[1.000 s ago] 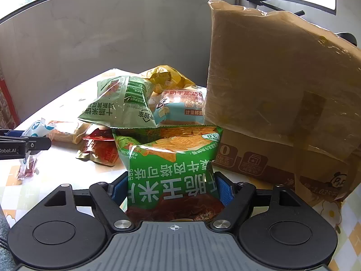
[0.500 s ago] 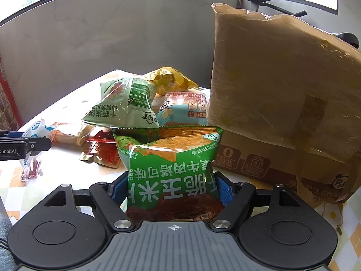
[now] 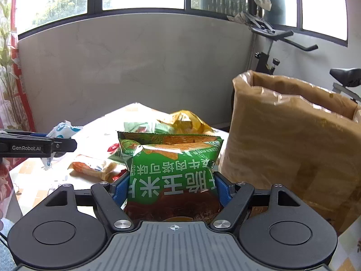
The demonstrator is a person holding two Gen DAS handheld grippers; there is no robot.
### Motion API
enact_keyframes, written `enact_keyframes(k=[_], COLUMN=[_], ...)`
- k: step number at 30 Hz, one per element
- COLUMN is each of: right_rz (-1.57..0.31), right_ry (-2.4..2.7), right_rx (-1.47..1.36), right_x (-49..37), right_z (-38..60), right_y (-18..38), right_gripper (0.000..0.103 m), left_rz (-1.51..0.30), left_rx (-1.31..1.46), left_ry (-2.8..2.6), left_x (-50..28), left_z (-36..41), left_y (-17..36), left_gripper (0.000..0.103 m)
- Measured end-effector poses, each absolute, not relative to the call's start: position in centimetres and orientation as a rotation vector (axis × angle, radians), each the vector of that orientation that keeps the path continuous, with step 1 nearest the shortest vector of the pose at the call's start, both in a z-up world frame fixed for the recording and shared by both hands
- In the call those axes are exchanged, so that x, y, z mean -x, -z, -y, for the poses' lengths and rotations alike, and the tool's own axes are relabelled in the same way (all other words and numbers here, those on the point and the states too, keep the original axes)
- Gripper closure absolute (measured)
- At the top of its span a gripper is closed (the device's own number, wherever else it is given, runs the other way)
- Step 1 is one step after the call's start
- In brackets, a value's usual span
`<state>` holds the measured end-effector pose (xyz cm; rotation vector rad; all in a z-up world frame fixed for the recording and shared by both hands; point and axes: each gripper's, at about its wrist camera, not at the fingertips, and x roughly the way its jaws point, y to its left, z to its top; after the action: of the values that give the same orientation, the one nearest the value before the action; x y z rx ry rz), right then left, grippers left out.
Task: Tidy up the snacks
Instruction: 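Carry both packets into the cardboard box and open both tools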
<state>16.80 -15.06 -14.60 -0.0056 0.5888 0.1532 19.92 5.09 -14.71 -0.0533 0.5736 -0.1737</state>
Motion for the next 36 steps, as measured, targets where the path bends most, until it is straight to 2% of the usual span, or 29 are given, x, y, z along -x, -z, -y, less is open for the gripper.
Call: enact_keyframes(k=[10,18,26,36], right_rz=[-0.442,-0.405,-0.45,-0.542], right_ry=[-0.147,-0.058,0.019,0.089], right_rx=[0.041,0.072,0.046,-0.004], right_x=[-17.7,-19.9,-22.9,-24.9], right_z=[19.3,25.1,32.0,39.0], right_y=[5.7,2.5,2.2,5.6], right_gripper=[0.031,0.031,0.031,0.031], left_rz=[-0.455,-0.395,-0.41,-0.424], left_rx=[0.058,0.074,0.097,0.106], left_ry=[0.244,0.301,0.359,0.457], left_x=[-21.1,-23.3,-26.4,-30.1], left_z=[-0.6,4.7,10.1,16.5], left_y=[8.8,5.4,4.1,4.3], left_gripper=[0.051,0.051,0.05,0.05])
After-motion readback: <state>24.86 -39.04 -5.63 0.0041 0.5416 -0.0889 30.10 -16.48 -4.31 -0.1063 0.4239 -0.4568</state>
